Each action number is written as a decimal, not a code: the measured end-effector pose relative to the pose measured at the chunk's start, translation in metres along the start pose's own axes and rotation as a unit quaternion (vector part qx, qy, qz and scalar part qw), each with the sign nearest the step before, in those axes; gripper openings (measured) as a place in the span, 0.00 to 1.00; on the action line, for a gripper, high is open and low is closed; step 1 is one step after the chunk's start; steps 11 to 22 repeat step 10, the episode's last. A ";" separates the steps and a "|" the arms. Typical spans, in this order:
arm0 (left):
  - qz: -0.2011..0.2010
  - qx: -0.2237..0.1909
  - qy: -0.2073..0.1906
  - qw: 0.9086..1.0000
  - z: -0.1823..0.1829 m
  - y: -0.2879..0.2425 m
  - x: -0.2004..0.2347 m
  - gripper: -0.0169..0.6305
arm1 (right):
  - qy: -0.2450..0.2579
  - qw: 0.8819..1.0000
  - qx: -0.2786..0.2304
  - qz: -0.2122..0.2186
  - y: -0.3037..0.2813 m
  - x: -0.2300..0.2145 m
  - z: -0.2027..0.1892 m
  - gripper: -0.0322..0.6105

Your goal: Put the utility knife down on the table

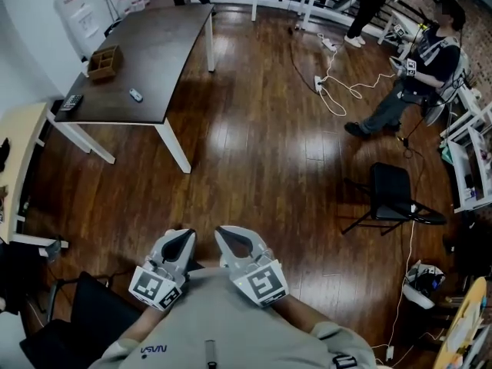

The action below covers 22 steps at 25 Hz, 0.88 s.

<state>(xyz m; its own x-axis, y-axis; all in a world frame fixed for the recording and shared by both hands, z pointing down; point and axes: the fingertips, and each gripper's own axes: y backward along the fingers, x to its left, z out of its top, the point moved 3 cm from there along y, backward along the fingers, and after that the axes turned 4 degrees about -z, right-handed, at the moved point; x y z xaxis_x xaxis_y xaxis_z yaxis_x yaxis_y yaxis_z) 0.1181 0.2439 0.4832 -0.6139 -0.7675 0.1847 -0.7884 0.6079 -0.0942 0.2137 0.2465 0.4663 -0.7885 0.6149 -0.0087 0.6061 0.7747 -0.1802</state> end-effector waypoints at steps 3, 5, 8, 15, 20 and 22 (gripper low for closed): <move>0.008 -0.004 0.000 1.000 -0.001 0.004 0.003 0.03 | 0.006 1.000 -0.001 0.006 -0.004 0.002 0.001 0.05; 0.013 -0.007 0.001 1.000 -0.001 0.006 0.005 0.03 | 0.008 1.000 0.000 0.010 -0.007 0.003 0.000 0.05; 0.020 -0.012 0.003 1.000 0.000 0.011 0.010 0.03 | 0.012 1.000 0.004 0.014 -0.011 0.006 0.000 0.05; 0.024 -0.014 0.006 1.000 0.001 0.014 0.013 0.03 | 0.015 1.000 0.005 0.016 -0.015 0.008 0.000 0.05; 0.024 -0.014 0.006 1.000 0.001 0.014 0.013 0.03 | 0.015 1.000 0.005 0.016 -0.015 0.008 0.000 0.05; 0.024 -0.014 0.006 1.000 0.001 0.014 0.013 0.03 | 0.015 1.000 0.005 0.016 -0.015 0.008 0.000 0.05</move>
